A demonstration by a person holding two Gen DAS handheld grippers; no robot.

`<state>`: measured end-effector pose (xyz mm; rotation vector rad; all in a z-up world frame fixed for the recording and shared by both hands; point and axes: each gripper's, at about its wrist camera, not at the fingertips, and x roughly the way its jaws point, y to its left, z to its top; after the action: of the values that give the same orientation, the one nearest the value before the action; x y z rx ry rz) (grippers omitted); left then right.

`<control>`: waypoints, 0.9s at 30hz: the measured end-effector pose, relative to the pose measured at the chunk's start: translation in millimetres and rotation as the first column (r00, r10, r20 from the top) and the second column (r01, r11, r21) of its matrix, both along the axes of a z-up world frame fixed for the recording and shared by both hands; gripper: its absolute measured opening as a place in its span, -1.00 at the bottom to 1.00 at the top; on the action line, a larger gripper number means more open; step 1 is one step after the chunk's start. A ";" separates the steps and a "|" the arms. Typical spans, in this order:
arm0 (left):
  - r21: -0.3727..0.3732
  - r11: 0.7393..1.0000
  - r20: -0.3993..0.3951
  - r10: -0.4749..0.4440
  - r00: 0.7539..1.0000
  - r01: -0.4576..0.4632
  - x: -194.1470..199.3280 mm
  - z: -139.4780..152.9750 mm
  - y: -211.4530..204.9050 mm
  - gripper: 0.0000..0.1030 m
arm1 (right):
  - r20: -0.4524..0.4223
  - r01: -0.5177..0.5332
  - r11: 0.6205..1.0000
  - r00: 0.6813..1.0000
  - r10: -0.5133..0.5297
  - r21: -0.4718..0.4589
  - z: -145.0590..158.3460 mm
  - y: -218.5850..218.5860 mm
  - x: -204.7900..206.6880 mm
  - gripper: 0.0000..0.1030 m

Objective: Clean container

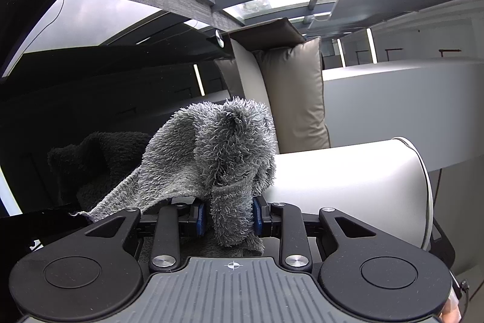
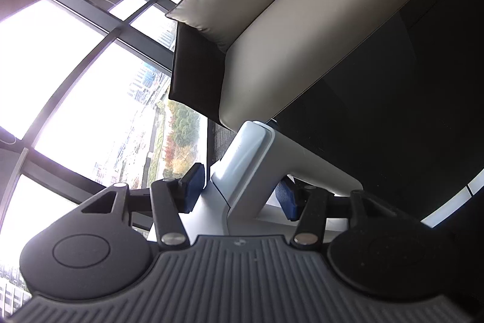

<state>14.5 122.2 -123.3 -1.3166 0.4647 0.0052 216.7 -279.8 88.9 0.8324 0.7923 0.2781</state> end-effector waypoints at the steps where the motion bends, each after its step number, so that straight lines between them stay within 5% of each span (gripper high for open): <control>1: 0.000 1.000 0.003 0.000 1.000 0.000 -0.1 0.7 0.1 -0.51 | 0.000 -0.015 1.000 1.000 0.015 0.000 0.1 -0.2 2.4 0.06; 9: -0.020 1.000 0.105 -0.008 0.994 0.010 1.3 12.9 1.8 -0.51 | 0.004 -0.059 0.998 0.998 0.059 0.010 0.9 -1.5 7.2 0.06; 20: -0.224 0.973 0.318 0.014 0.948 0.060 12.0 9.4 7.7 -0.51 | 0.034 -0.111 0.994 0.993 0.110 0.022 1.9 -8.8 3.9 0.06; 27: -0.263 0.962 0.378 0.035 0.925 0.071 21.7 8.8 6.4 -0.51 | 0.054 -0.154 0.988 0.987 0.153 0.022 5.1 -11.5 -0.4 0.05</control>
<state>36.2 128.6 -114.5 -1.5407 0.1466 -0.3368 216.3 -291.3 94.0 0.7864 0.8065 0.4460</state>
